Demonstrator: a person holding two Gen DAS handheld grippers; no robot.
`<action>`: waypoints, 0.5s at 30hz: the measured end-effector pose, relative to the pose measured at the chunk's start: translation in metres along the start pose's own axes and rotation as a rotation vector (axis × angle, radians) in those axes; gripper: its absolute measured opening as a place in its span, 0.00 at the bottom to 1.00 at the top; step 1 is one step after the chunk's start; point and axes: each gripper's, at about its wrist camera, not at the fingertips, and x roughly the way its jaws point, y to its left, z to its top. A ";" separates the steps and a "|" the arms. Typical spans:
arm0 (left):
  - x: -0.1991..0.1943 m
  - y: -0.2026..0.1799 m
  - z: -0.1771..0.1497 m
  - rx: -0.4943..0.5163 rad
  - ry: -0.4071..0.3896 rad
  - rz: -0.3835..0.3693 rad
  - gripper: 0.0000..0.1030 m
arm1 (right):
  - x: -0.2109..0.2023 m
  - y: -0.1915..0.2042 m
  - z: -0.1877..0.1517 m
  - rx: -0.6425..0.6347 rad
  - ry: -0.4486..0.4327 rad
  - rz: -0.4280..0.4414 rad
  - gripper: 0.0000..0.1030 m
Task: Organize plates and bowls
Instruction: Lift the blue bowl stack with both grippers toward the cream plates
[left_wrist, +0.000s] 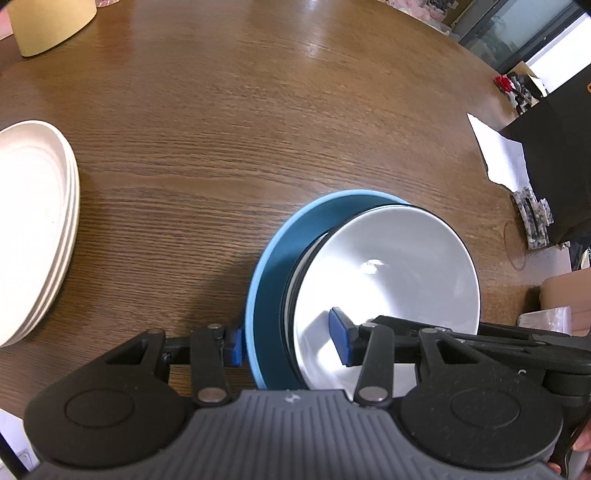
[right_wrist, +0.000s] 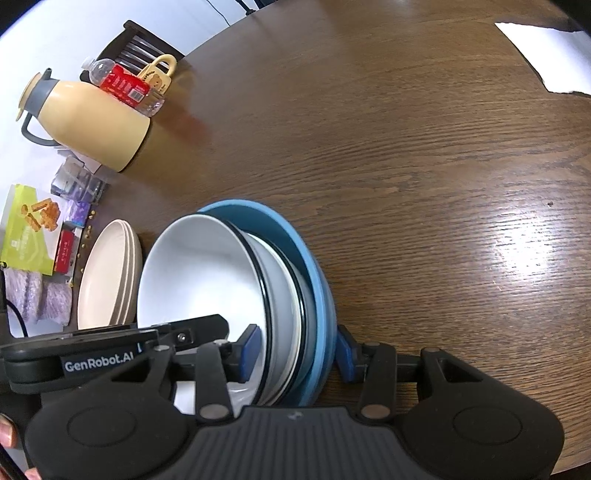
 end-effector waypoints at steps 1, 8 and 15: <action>-0.001 0.002 0.000 -0.001 -0.002 0.000 0.43 | 0.000 0.000 0.000 0.000 0.000 0.000 0.41; -0.009 0.011 0.004 -0.017 -0.012 0.000 0.43 | 0.000 0.015 0.003 -0.008 -0.002 0.005 0.41; -0.020 0.025 0.006 -0.038 -0.030 0.006 0.43 | 0.004 0.030 0.009 -0.032 -0.001 0.012 0.41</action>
